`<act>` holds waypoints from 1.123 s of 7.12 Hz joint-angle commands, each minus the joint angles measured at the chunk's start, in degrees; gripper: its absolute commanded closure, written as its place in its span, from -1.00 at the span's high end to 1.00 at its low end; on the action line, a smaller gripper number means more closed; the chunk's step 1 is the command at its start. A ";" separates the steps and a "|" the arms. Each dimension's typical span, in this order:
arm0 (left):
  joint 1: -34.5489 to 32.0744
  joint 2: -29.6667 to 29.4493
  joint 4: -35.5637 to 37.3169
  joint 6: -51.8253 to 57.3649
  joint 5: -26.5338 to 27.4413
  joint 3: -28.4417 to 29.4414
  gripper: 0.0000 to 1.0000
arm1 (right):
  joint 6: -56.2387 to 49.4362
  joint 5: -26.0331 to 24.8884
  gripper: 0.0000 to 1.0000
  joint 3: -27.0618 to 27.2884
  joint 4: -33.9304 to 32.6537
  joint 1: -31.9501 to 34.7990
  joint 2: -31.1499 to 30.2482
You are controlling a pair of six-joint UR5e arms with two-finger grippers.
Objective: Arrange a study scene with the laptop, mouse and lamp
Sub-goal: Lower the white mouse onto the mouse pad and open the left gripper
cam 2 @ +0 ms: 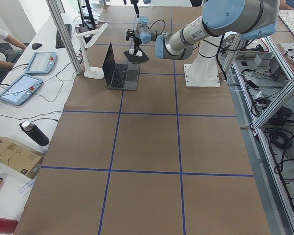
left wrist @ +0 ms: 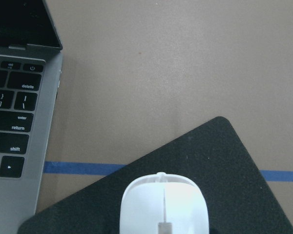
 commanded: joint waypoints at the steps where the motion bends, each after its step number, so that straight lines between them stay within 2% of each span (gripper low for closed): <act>1: 0.78 -0.21 0.06 -0.36 0.04 1.08 -0.34 | 0.16 0.05 0.97 0.01 0.00 -0.15 0.00; 3: 1.40 -0.30 0.06 -0.45 0.04 1.17 0.03 | 0.16 0.05 0.97 -0.16 0.00 -0.24 0.00; 6: 1.40 -0.21 0.06 -0.36 0.12 1.17 0.70 | 0.16 0.14 0.97 -0.16 0.00 -0.33 0.00; 8: 1.40 -0.21 0.06 -0.36 0.04 0.82 0.98 | 0.16 0.14 0.97 -0.07 0.00 -0.33 0.00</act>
